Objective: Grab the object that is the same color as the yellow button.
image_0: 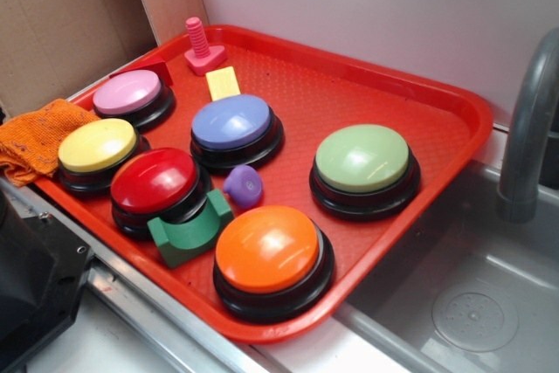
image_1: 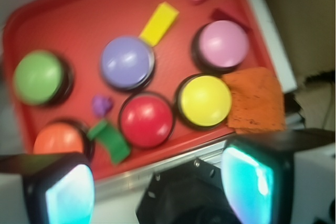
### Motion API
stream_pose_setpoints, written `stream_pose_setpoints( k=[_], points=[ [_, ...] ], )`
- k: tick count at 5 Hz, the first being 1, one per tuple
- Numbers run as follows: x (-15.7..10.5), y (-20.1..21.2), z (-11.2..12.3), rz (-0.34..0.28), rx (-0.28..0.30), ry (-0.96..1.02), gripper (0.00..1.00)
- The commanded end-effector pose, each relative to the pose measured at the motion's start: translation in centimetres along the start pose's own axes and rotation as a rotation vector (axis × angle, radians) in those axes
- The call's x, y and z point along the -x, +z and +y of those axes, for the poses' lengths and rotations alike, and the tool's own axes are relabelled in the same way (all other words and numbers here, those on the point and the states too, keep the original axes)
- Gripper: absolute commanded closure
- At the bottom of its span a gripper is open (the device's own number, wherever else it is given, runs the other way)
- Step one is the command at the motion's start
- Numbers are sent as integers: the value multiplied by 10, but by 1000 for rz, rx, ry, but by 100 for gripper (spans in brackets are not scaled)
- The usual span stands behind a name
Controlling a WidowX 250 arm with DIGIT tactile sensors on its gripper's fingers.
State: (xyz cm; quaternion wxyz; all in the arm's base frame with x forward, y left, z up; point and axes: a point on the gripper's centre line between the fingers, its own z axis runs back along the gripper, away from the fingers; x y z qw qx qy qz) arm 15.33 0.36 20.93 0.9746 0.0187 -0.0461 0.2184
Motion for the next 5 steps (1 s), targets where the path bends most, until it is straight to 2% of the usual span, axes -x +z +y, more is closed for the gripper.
stream_pose_setpoints(
  k=[1, 3, 4, 5],
  points=[
    [-54, -41, 13, -90, -14, 293, 0],
    [-97, -96, 9, -151, 15, 380, 0],
    [-115, -116, 13, -177, 2, 446, 0],
    [-130, -135, 12, -173, 6, 469, 0]
  ],
)
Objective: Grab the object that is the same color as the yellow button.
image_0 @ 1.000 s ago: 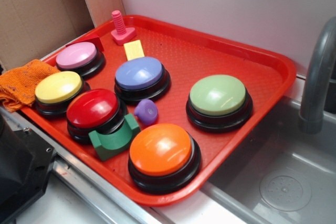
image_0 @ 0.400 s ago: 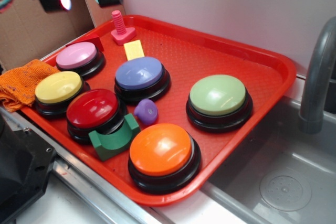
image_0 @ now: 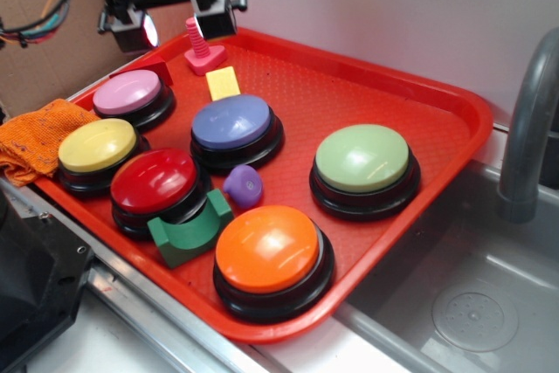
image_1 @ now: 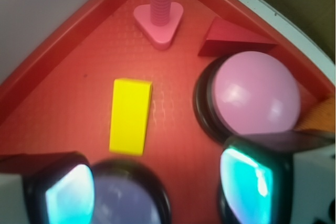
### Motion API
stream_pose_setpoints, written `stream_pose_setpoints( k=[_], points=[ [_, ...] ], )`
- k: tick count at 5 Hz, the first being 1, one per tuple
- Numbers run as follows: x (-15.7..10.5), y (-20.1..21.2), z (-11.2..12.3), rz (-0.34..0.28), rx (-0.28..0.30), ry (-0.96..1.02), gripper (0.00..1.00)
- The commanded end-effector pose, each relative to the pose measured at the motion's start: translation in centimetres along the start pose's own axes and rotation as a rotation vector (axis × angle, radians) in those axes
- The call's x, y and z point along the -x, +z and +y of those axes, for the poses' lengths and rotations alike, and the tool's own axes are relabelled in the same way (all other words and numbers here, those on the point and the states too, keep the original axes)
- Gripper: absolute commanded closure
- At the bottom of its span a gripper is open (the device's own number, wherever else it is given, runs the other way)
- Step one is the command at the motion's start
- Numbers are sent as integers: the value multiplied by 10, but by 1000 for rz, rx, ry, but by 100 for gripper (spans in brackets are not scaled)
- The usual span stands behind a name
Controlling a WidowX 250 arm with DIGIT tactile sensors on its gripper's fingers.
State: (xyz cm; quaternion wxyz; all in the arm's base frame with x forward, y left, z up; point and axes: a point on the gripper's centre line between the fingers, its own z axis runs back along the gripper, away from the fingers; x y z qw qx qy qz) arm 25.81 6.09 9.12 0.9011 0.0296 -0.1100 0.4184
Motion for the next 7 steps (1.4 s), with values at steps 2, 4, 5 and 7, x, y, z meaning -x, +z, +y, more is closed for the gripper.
stream_pose_setpoints(
  k=[2, 4, 5, 7],
  points=[
    [-37, -45, -16, -27, -19, 60, 0],
    [-39, -59, -28, -23, -29, 28, 0],
    [-37, -62, -31, -18, -13, 16, 0],
    [-34, -67, -31, -20, 19, 19, 100]
  ],
)
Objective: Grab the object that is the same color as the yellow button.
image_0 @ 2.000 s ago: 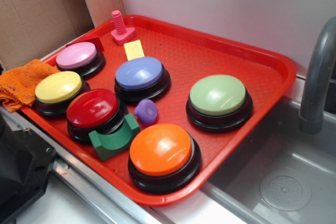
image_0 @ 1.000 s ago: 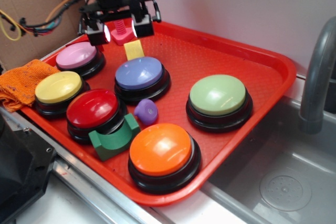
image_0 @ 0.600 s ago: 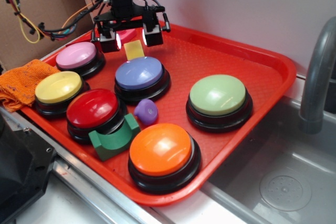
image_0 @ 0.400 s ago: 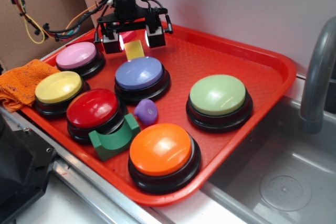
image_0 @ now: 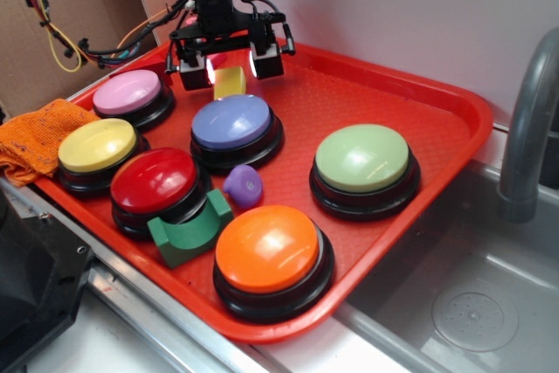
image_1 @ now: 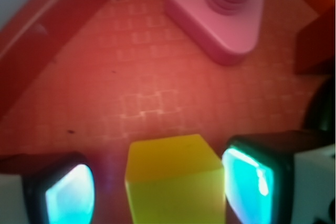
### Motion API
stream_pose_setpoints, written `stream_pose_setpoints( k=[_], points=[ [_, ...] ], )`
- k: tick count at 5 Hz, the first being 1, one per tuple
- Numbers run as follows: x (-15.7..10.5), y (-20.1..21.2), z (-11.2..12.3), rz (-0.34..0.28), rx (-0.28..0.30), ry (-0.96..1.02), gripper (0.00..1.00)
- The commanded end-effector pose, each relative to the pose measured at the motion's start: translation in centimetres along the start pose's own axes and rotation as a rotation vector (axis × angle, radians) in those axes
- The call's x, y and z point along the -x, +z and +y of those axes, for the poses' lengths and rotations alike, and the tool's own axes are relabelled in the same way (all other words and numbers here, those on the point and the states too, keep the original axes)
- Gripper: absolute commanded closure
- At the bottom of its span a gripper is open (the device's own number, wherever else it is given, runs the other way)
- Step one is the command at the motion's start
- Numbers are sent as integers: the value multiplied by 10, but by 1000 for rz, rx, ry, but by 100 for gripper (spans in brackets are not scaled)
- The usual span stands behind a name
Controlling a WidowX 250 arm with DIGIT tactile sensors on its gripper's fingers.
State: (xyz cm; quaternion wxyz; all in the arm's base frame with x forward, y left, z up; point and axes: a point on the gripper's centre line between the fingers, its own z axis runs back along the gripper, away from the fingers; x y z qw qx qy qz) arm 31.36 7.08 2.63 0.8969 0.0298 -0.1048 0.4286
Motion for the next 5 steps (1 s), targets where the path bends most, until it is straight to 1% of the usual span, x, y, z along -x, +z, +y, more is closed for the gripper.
stream_pose_setpoints(
  k=[1, 2, 3, 4, 5],
  points=[
    [-6, 7, 4, -28, 19, -4, 100],
    [-6, 12, 5, -40, -36, -18, 100],
    [-9, 42, 6, -38, -67, -62, 100],
    [-17, 79, 14, 3, -47, -118, 100],
    [-21, 117, 17, 100, 47, -281, 100]
  ],
)
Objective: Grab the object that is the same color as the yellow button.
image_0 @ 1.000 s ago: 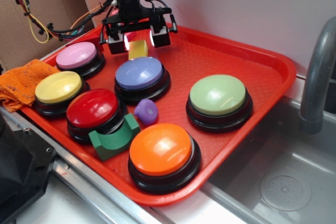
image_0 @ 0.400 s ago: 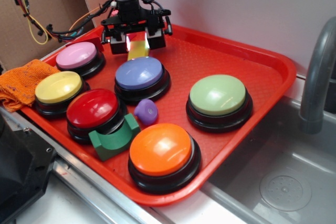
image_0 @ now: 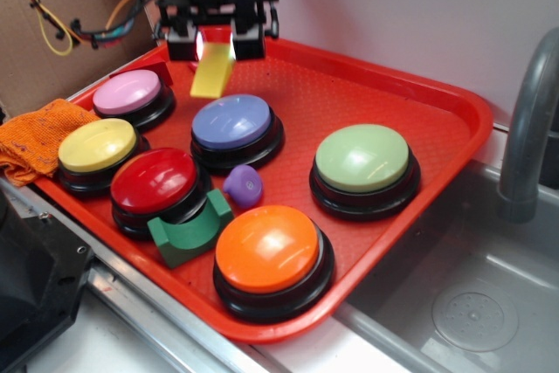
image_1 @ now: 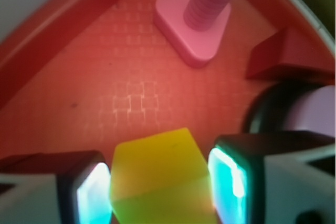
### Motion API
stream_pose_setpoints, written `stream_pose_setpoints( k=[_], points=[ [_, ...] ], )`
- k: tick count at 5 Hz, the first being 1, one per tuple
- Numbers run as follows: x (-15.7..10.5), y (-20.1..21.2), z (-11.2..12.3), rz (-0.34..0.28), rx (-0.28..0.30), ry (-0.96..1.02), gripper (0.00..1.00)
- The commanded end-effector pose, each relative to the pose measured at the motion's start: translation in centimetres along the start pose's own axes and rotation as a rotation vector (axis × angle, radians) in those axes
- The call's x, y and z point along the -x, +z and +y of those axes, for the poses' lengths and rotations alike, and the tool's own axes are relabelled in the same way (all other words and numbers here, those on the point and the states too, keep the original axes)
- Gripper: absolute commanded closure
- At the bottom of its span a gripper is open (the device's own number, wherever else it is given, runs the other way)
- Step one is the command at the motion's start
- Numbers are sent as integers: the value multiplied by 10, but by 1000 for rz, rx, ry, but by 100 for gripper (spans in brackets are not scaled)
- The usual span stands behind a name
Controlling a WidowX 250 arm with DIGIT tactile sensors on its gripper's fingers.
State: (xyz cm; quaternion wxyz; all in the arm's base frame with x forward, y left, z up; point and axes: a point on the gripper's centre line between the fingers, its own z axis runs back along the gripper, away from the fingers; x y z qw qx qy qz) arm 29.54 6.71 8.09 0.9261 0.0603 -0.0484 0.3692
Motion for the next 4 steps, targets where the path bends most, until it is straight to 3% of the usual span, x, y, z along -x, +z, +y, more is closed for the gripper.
stream_pose_setpoints(
  k=[1, 2, 4],
  points=[
    [-13, 94, 19, 21, 159, -273, 100],
    [-9, 117, 19, 11, 155, -374, 100],
    [2, 136, 17, -69, 162, -471, 100]
  ],
)
